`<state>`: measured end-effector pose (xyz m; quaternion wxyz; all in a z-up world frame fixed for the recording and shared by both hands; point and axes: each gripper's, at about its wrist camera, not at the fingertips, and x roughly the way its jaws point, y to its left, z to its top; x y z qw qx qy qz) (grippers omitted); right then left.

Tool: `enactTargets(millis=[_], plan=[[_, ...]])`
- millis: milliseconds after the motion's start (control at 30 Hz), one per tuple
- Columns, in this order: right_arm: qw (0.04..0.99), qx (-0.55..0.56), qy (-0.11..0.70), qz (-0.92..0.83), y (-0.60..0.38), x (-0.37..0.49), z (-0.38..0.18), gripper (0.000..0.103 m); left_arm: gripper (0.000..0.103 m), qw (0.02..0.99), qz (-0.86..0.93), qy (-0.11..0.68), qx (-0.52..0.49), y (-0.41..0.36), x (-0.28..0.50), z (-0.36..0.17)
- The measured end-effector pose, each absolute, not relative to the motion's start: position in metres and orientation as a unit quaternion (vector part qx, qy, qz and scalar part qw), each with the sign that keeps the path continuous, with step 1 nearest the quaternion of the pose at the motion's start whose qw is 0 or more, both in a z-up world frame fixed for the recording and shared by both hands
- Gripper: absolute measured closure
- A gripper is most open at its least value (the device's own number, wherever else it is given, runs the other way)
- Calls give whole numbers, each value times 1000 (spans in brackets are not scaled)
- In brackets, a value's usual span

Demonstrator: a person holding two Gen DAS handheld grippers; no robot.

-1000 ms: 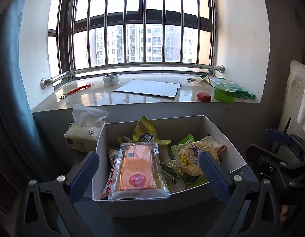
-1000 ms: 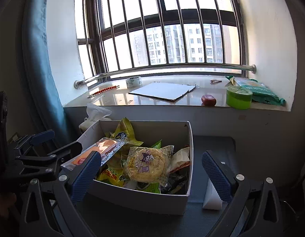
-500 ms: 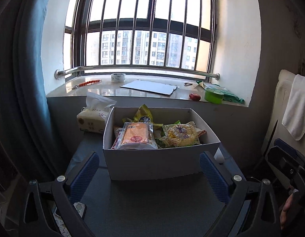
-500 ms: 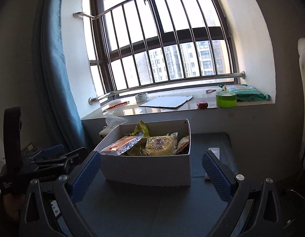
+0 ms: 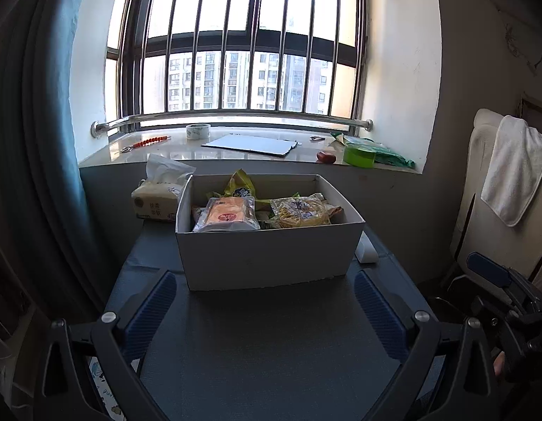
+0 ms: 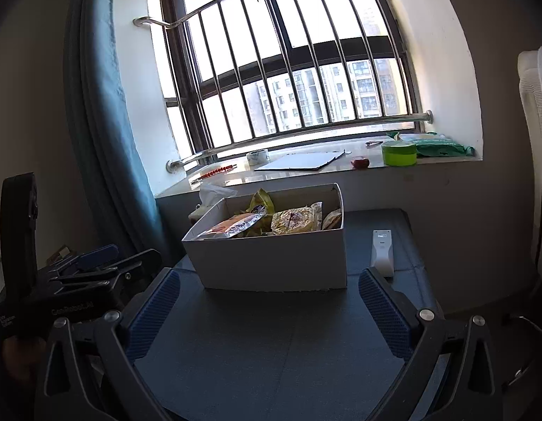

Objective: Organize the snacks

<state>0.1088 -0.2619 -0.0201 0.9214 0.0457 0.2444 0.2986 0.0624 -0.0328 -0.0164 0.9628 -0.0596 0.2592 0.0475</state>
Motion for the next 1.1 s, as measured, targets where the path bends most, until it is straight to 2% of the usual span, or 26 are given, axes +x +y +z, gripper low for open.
enactTargets(millis=[1100], plan=[[919,28,250,303,-255,103,-26,0,0,961,53,268,-47,-37,56,-24]])
